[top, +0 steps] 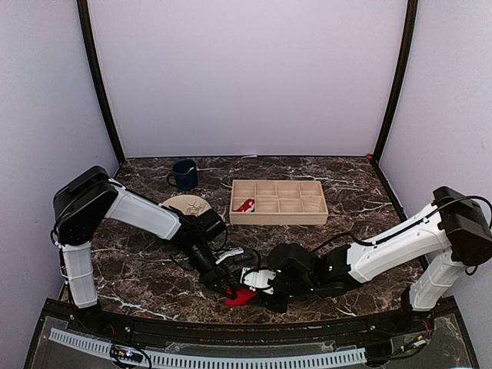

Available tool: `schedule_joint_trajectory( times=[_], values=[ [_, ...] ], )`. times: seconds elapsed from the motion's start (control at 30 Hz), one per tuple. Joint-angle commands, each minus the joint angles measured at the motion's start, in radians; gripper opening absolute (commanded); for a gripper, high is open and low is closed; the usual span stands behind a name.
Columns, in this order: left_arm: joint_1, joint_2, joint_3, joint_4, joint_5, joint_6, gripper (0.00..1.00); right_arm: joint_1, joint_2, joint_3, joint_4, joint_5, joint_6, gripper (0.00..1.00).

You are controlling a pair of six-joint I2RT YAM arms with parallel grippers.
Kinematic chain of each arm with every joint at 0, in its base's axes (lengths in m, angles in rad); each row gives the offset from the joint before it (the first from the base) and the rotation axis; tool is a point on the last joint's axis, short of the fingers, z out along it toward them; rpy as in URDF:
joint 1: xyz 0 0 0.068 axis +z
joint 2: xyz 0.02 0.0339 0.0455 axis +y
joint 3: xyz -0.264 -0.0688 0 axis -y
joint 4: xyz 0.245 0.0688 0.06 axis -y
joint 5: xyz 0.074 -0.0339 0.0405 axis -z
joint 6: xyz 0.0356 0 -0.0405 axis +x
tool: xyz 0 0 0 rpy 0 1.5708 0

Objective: Roll the socks
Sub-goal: Roll the sock at the center of the board.

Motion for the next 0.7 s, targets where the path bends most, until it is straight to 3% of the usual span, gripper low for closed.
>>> schedule_joint_trajectory(
  times=[0.0, 0.67],
  values=[
    [0.003, 0.028, -0.001, -0.067, -0.039, 0.022, 0.00, 0.018, -0.009, 0.011, 0.012, 0.034, -0.010, 0.38],
    [0.008, 0.037, 0.001, -0.076, -0.028, 0.029, 0.00, 0.057, -0.015, 0.005, -0.012, 0.070, -0.015, 0.40]
  ],
)
